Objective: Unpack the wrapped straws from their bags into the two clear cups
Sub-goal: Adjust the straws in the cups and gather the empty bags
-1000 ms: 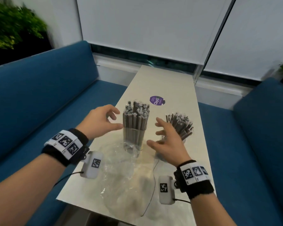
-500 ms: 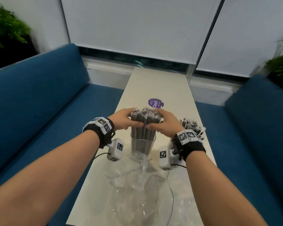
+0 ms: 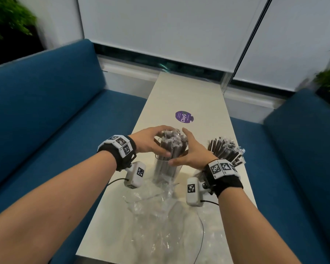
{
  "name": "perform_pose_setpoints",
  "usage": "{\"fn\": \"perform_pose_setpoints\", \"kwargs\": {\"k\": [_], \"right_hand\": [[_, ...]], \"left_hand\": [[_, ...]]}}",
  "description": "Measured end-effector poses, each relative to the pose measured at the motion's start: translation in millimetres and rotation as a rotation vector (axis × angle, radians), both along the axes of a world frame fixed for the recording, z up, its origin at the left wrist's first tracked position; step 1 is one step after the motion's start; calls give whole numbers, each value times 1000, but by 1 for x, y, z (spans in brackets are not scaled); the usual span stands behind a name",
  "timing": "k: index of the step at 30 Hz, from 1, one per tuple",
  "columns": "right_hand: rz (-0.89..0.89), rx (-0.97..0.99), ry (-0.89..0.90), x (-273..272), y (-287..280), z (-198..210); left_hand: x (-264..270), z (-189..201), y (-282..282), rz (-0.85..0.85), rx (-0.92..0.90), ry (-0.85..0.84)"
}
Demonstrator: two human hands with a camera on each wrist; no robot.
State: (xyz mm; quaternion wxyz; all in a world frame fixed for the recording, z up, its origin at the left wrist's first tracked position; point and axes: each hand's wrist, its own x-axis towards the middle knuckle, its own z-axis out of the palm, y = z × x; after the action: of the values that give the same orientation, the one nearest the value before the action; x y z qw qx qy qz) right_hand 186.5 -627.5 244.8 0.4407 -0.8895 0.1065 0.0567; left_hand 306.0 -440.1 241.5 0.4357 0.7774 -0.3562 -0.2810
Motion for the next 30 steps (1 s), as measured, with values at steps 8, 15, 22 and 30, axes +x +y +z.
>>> {"fn": "perform_pose_setpoints", "kwargs": {"k": [8,15,22,30], "right_hand": [[-136,-150,-161,-13,-4,-17],[-264,-115,-261,-15,3,-5],[-197,-55,-153,-39,17,2],[-225,-197,-386,-185,13,-25]], "left_hand": [[-6,-6,4,157,50,-212],[-16,-5,4,313,-15,-259],[-26,-8,12,262,70,-200],[-75,-36,70,432,49,-180]]}}
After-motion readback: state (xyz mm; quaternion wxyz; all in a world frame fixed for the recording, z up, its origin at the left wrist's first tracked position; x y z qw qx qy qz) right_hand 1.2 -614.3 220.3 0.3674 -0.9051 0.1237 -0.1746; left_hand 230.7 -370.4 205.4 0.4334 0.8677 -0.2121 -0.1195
